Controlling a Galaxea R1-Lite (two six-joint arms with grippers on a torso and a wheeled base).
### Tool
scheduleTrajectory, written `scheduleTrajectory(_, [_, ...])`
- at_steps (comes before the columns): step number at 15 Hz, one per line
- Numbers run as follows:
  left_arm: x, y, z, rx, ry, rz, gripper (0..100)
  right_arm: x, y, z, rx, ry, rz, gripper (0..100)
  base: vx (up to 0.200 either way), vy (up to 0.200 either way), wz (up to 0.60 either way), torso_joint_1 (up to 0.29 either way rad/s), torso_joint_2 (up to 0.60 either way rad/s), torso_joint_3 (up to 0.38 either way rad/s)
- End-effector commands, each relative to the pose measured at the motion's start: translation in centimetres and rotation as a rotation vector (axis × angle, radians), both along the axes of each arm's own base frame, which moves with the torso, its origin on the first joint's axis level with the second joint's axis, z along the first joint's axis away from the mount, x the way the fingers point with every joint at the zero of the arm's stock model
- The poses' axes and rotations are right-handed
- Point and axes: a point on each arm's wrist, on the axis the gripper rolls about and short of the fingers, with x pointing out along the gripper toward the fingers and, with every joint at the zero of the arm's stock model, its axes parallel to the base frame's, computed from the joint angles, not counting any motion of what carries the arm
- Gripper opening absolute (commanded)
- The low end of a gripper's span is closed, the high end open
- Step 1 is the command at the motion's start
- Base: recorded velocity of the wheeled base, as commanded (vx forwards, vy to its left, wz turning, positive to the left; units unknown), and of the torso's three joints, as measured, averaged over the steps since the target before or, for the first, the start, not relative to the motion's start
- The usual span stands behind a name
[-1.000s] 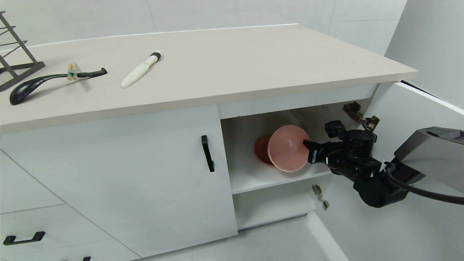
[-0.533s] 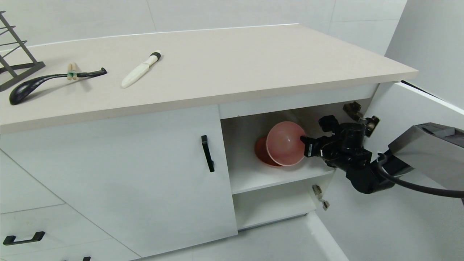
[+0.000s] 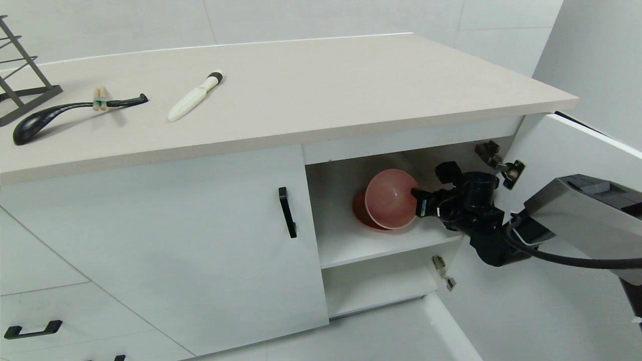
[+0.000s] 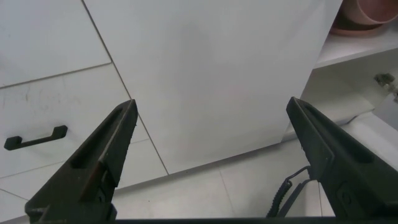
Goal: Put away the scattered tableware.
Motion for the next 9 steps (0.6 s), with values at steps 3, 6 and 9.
scheduleTrajectory(3, [0.01, 0.00, 0.01, -0.001, 0.001, 0.001, 100, 0.22, 0.13, -0.80, -0.005, 0.009, -0.004, 0, 0.000, 0.000, 0.00, 0.000, 0.00, 0.000])
scheduleTrajectory(6, [0.01, 0.00, 0.01, -0.003, 0.002, 0.001, 100, 0.21, 0.13, -0.77, -0.040, -0.011, 0.000, 0, 0.000, 0.000, 0.00, 0.000, 0.00, 0.000])
scheduleTrajectory(9, [0.01, 0.00, 0.01, -0.003, 0.002, -0.001, 100, 0.18, 0.19, -1.05, -0.050, -0.009, 0.002, 100, 0.000, 0.000, 0.00, 0.000, 0.00, 0.000])
